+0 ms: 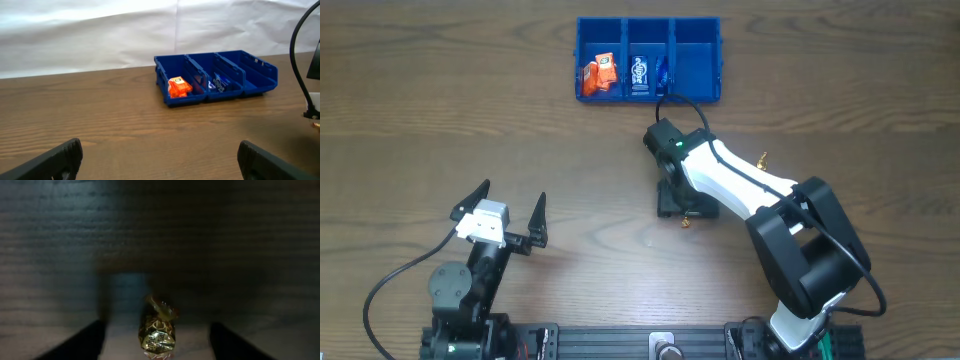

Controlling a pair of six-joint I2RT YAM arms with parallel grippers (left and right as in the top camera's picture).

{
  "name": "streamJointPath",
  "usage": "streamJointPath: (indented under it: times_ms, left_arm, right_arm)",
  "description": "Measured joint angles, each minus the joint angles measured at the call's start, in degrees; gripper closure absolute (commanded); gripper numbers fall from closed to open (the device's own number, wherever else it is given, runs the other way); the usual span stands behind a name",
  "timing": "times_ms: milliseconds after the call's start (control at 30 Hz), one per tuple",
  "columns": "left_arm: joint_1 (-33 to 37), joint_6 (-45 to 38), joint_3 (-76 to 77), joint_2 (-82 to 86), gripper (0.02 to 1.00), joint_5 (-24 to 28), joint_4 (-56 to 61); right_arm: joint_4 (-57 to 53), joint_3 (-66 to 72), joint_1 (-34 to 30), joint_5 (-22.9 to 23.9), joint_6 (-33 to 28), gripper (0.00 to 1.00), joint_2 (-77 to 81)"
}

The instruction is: Sort Candies Into Trays

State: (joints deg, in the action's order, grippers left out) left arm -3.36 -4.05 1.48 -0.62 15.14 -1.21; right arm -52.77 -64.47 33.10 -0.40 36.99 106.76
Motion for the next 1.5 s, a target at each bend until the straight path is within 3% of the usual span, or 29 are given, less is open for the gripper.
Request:
streamJointPath:
  times_ms: [233,533,1033,1500]
  left_arm:
    - [0.0,0.0,0.0,0.0,0.020,0.0,0.0]
    - [0.0,0.0,0.0,0.0,0.020,0.0,0.0]
    - [0.0,0.0,0.0,0.0,0.020,0.0,0.0]
    - [0.0,0.0,0.0,0.0,0.020,0.0,0.0]
  right_arm:
    - [1.0,0.0,0.0,0.0,-0.1,0.599,0.0]
    - [1.2,0.0,0.0,-0.1,-0.4,0.717,0.0]
    - [1.2,0.0,0.0,0.0,-0.7,0.853,0.0]
    - [1.1,-3.8,-0.6,0.6,-1.6,0.886,-3.9]
